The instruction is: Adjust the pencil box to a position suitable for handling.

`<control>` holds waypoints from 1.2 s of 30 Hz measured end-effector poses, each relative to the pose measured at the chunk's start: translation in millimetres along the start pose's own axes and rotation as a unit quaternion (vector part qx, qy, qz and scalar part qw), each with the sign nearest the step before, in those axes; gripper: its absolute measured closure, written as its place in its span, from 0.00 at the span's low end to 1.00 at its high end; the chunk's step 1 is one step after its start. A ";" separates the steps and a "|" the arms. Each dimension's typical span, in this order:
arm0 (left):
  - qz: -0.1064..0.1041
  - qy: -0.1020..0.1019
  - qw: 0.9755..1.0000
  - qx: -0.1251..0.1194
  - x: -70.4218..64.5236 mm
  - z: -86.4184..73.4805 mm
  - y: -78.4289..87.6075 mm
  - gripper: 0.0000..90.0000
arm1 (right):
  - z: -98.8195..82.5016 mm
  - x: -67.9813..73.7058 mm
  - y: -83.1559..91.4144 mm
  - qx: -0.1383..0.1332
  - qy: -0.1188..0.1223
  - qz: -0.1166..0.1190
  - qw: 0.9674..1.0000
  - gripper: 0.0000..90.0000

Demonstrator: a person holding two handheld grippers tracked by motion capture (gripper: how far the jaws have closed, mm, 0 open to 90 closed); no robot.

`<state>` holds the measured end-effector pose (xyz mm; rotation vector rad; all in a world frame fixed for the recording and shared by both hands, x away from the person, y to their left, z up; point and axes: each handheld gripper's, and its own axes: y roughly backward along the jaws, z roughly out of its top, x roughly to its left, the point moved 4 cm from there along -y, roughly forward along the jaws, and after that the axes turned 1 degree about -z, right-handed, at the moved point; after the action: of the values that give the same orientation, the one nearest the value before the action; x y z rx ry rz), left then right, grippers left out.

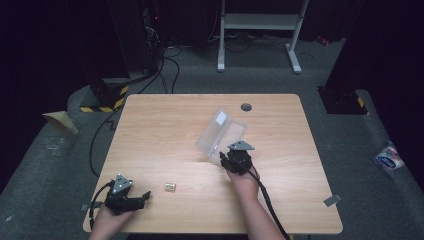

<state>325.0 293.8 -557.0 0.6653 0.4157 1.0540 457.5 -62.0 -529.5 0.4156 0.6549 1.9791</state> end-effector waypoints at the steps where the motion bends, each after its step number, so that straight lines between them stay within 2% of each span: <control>1: 0.000 0.000 1.000 0.000 0.0 -0.1 0.1 0.16 | 1.2 1.5 -2.9 0.004 -0.001 -0.001 1.000 0.59; 8: 0.000 -0.001 1.000 0.000 0.0 -0.2 0.2 0.16 | -1.2 0.2 -9.8 0.017 -0.001 -0.004 1.000 0.60; 16: -0.002 0.004 1.000 -0.002 -1.2 -1.0 0.6 0.16 | -4.9 8.3 -12.3 0.018 0.008 0.001 1.000 0.59; 18: -0.002 0.004 1.000 -0.002 -1.2 -1.0 0.7 0.16 | -5.2 10.2 -12.1 0.018 0.002 0.007 1.000 0.59; 23: -0.002 0.004 1.000 -0.002 -1.2 -1.1 0.7 0.17 | -6.7 18.8 -10.3 0.019 0.006 0.016 1.000 0.59; 29: -0.002 0.004 1.000 -0.001 -1.2 -1.0 0.6 0.16 | -7.9 33.0 -6.4 0.012 0.010 0.040 0.999 0.58; 36: -0.003 0.004 1.000 0.000 -1.3 -0.8 0.5 0.16 | -6.5 31.7 -1.3 0.004 0.009 0.040 0.999 0.58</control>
<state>323.6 293.0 -557.2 0.6588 0.4241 1.0506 440.0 -35.2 -535.0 0.4358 0.6676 2.0584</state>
